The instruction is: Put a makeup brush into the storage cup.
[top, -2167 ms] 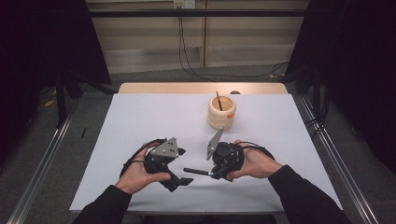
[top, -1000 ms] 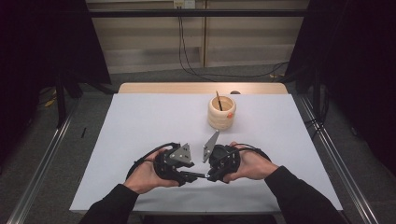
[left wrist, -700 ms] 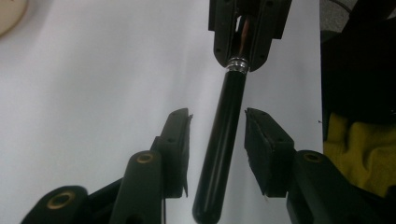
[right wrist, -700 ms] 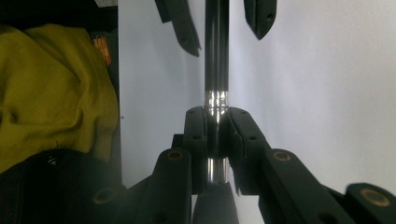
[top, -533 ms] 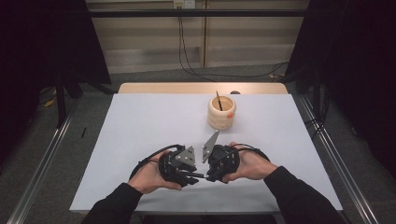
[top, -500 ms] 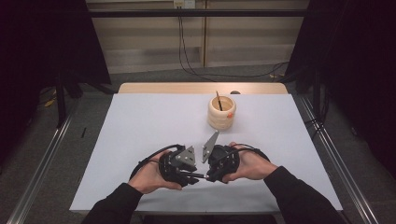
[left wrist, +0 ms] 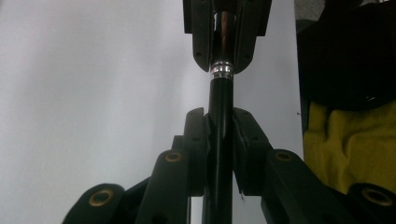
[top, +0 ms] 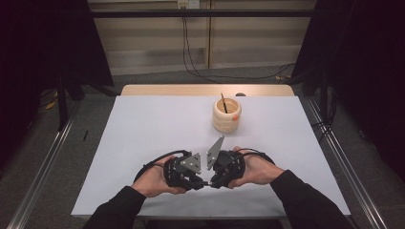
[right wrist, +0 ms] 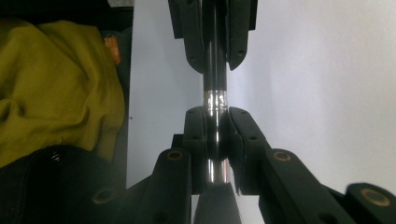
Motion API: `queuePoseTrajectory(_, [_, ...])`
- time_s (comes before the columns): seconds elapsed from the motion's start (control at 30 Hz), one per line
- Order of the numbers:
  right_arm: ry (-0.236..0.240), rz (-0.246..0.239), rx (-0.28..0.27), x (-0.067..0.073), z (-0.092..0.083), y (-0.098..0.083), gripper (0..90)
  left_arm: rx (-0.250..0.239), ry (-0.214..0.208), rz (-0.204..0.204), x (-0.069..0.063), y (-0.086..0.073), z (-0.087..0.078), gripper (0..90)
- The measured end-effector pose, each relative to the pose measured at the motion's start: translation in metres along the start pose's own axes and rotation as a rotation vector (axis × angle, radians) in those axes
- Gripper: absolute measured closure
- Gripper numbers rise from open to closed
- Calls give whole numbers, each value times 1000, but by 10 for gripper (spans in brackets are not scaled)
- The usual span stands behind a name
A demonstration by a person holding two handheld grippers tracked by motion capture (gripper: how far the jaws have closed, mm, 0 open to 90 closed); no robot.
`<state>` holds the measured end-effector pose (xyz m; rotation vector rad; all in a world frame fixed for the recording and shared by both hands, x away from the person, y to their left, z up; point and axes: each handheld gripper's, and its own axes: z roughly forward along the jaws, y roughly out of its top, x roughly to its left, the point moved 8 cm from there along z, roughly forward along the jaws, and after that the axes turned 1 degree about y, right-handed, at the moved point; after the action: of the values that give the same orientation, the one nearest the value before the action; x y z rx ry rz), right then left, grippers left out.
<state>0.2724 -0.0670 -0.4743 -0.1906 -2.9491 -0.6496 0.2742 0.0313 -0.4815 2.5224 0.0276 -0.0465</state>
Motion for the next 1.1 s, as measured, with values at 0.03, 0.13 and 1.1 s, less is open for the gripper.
queuePoseTrajectory(0.03, [2, -7, -5, 0, 0, 0, 787, 3, -18, 3, -1, 0, -1, 780])
queuePoseTrajectory(0.13, [17, -18, -20, 0, -2, 0, 785, 9, -48, 10, -3, 0, -2, 789])
queuePoseTrajectory(1.1, [-48, 112, -312, -19, -17, 1, 216, -83, -23, -76, 2, -3, -8, 794])
